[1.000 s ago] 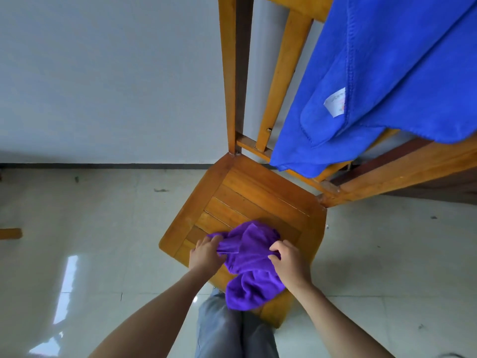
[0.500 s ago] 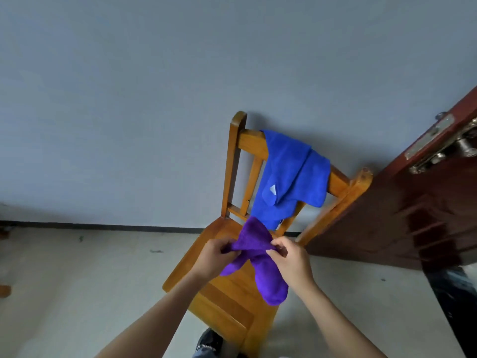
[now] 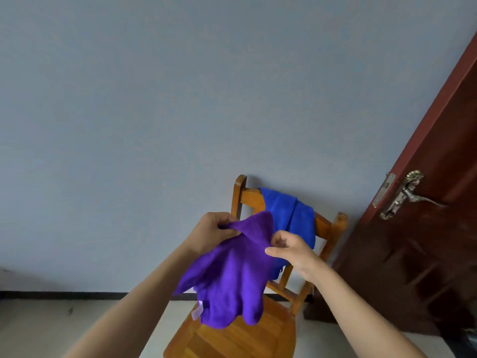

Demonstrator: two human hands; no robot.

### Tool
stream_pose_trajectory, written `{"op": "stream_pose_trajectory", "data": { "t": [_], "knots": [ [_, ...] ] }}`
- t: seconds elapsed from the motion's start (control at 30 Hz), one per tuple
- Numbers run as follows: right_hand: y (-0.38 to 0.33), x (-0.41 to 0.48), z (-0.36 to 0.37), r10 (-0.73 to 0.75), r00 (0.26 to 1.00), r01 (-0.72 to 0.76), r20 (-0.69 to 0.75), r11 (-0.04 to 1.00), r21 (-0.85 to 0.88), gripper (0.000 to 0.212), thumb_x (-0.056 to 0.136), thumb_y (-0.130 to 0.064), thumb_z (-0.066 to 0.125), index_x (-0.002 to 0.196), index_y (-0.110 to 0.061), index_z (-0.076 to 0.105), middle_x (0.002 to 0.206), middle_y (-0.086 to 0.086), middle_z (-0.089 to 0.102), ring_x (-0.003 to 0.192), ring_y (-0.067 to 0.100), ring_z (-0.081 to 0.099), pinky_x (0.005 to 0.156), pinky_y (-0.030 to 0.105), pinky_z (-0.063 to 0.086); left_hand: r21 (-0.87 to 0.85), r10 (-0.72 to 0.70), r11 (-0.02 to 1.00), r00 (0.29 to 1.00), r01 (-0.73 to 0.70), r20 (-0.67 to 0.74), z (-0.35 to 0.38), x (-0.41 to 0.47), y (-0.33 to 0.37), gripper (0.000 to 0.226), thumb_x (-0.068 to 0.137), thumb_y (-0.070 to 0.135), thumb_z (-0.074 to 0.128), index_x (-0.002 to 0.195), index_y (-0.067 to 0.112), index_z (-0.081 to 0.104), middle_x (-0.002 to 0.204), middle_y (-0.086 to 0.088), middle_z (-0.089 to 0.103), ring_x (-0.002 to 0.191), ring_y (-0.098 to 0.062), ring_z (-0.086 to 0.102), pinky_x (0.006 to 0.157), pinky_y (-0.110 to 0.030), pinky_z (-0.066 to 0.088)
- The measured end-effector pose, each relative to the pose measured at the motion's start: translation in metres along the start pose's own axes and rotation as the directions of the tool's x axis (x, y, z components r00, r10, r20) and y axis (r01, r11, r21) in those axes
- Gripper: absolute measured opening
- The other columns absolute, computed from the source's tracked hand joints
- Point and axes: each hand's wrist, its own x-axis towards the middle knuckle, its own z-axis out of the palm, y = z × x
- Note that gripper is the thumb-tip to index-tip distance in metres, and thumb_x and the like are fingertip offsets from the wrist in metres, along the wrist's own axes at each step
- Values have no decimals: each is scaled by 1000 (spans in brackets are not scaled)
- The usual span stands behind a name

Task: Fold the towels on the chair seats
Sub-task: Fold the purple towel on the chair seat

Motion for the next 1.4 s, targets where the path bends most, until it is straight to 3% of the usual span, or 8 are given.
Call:
{"op": "stream_pose_trajectory", "data": {
  "t": [0.17,0.43,0.6,0.83,0.93,1.1,1.3,1.4],
  "knots": [
    [-23,9,11,-55,991,80,-120,973,218,20,86,-4,61,97,-20,56,87,1,69,85,15,66,79,30,53,-2,-6,1000,997,6,-77,-22,-1,4,26,81,0,65,72,24,66,63,14,68,69,-9,62,75,-35,54],
    [-63,15,23,-194,956,170,-218,978,-122,23,87,-9,61,66,-17,58,63,-5,52,58,5,45,54,12,38,-9,-27,1000,990,26,-137,-43,-9,1,26,83,3,63,72,26,66,76,3,70,75,-18,66,75,-31,56],
    [-91,15,20,-197,980,198,27,978,-61,19,90,-3,53,79,-16,63,66,-7,60,51,-5,55,49,6,39,-101,-65,992,996,71,61,-53,-18,-8,9,81,24,69,90,24,66,73,7,71,72,-10,66,72,-22,53],
    [-110,20,23,-248,945,287,214,941,-178,17,94,-9,49,96,-16,65,95,5,66,86,12,63,79,18,51,-159,1,987,984,27,176,-31,-7,1,43,81,33,53,125,35,51,124,7,58,108,-11,59,93,-24,48],
    [-112,17,15,-243,948,285,204,935,-213,19,94,-10,49,93,-21,65,92,-5,67,85,4,63,78,13,49,-204,3,978,972,47,236,-16,-2,-1,33,82,25,56,108,7,62,111,-5,65,105,-16,61,96,-27,47],
    [-98,12,-10,-191,974,210,117,961,-178,20,92,-10,53,87,-22,68,85,-5,68,82,7,64,76,18,52,-271,-42,957,972,106,233,-4,6,-9,11,81,19,58,73,12,53,69,11,63,73,-6,61,72,-16,50],
    [-82,10,-23,-203,979,206,30,969,-140,27,93,-11,53,80,-28,70,78,-9,71,80,9,65,73,23,49,-292,-60,948,972,126,226,-2,10,-16,11,76,19,66,83,15,58,81,2,70,78,-15,68,68,-21,53],
    [-76,13,-27,-229,973,226,-21,969,-98,26,91,-9,54,80,-26,71,81,-8,71,81,10,65,77,25,48,-75,-127,985,942,157,311,-8,6,-31,14,76,24,64,89,19,64,90,3,70,84,-14,67,75,-22,53]
  ]
}}
